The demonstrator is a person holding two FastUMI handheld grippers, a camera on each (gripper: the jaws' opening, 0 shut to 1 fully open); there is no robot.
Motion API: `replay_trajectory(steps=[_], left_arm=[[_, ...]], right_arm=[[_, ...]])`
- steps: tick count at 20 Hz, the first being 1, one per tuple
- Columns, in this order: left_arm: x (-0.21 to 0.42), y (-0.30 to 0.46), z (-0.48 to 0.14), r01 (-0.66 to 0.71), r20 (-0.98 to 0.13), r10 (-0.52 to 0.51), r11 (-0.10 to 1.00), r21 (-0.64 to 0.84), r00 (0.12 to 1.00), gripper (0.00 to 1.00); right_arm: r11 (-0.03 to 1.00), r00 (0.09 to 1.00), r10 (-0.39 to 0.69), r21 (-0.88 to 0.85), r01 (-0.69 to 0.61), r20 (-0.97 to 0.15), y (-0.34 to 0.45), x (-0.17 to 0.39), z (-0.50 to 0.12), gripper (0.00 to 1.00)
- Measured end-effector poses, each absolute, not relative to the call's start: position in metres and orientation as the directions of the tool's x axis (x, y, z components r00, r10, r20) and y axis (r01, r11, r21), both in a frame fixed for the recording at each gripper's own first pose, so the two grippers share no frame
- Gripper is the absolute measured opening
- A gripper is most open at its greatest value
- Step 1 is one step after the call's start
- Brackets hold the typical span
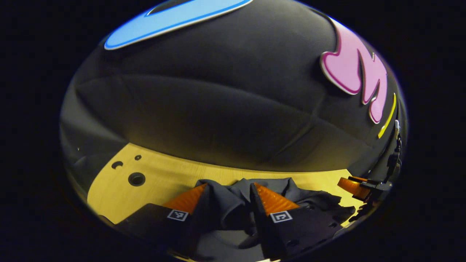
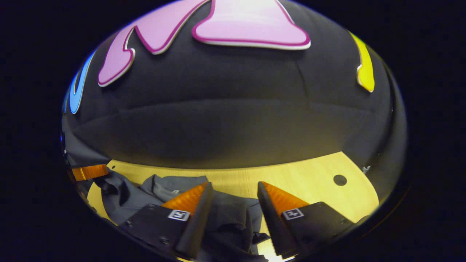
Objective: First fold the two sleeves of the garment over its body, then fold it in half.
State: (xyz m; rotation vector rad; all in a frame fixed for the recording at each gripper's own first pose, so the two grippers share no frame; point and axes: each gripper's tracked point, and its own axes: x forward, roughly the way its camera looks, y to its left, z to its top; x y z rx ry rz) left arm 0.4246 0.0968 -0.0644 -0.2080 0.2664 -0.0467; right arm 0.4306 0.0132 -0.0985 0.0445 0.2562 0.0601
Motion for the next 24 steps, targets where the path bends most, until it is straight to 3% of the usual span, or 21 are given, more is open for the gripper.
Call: replay_trajectory(steps=[1,2,3,5,12,18,24], left_arm=[[0.415,0.097,-0.053,0.018,-0.240,-0.064,0.982,-0.190,0.969,0.79],[0.406,0.098,-0.041,0.014,-0.222,-0.053,0.985,-0.171,0.974,0.86],[0.396,0.099,-0.030,0.013,-0.205,-0.045,0.988,-0.156,0.978,0.93],[0.367,0.096,-0.004,0.020,-0.164,-0.041,0.991,-0.130,0.986,0.96],[0.250,0.087,0.057,0.033,-0.036,-0.036,0.996,-0.080,0.999,0.96],[0.158,0.075,0.063,0.069,0.007,-0.069,0.993,-0.100,0.998,0.96],[0.081,0.086,0.055,0.036,0.052,-0.032,0.996,-0.080,0.998,0.96]], right_arm=[[0.997,0.969,0.059,0.053,-0.048,-0.240,0.009,0.421,-0.088,0.89],[0.998,0.972,0.056,0.053,-0.045,-0.228,0.007,0.414,-0.079,0.99],[0.998,0.975,0.052,0.051,-0.041,-0.216,0.004,0.403,-0.068,1.00],[0.999,0.981,0.041,0.032,-0.035,-0.188,-0.004,0.379,-0.051,0.99],[1.000,0.995,0.017,-0.024,-0.019,-0.097,-0.009,0.273,-0.008,0.99],[0.999,0.999,0.002,-0.036,-0.004,-0.054,-0.004,0.182,0.006,0.99],[1.000,0.997,0.011,0.020,-0.009,-0.081,0.005,0.102,-0.009,0.99]])
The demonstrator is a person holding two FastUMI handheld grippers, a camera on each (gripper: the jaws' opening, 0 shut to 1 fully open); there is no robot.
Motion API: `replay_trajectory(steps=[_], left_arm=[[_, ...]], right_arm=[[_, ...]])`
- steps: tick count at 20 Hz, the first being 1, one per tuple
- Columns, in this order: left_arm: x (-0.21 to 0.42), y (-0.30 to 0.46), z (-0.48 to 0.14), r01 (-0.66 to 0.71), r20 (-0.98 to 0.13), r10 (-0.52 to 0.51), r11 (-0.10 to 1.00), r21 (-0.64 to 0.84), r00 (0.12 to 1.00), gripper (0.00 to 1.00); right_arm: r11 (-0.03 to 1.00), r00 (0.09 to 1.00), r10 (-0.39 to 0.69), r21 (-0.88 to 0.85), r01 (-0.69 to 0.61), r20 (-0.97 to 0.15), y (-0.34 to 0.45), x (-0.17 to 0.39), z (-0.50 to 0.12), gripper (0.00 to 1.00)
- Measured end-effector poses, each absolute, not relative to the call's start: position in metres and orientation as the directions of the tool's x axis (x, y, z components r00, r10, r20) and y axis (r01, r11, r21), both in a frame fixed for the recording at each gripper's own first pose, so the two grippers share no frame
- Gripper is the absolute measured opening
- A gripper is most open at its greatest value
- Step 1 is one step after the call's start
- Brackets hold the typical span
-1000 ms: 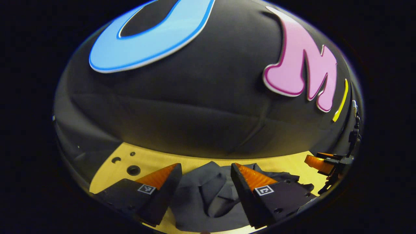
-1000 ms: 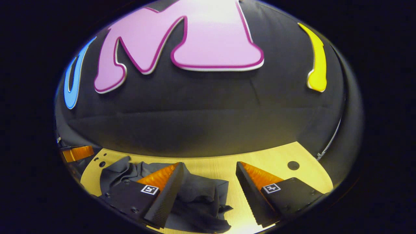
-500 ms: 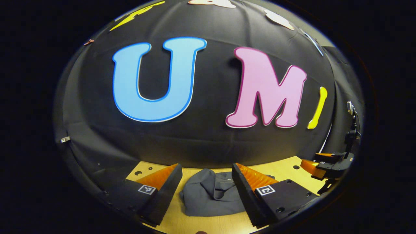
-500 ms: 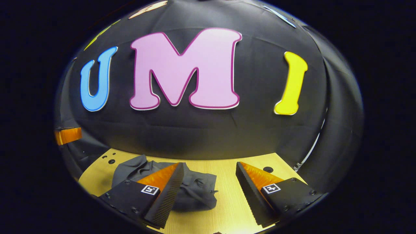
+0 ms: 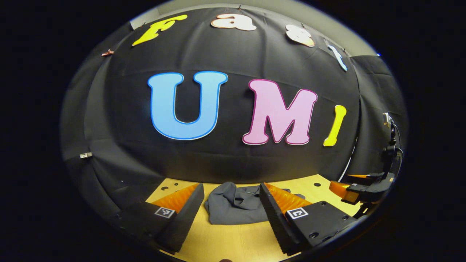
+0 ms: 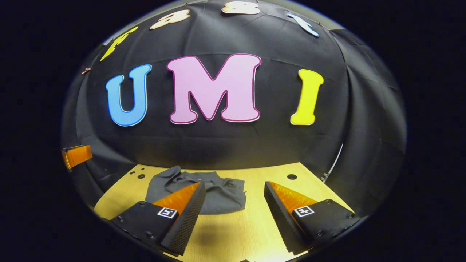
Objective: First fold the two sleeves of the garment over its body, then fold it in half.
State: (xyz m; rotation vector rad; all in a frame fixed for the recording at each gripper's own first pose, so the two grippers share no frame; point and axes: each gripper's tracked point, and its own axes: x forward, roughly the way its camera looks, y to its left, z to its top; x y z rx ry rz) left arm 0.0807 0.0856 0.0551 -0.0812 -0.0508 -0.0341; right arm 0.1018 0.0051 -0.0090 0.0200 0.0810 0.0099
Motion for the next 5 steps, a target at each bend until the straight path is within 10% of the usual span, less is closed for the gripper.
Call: replay_trajectory(steps=[5], left_arm=[[0.041,0.087,0.022,0.037,0.024,-0.035,0.995,-0.097,0.999,0.96]], right_arm=[[1.000,0.993,0.016,0.016,-0.014,-0.117,0.011,0.060,-0.026,0.99]])
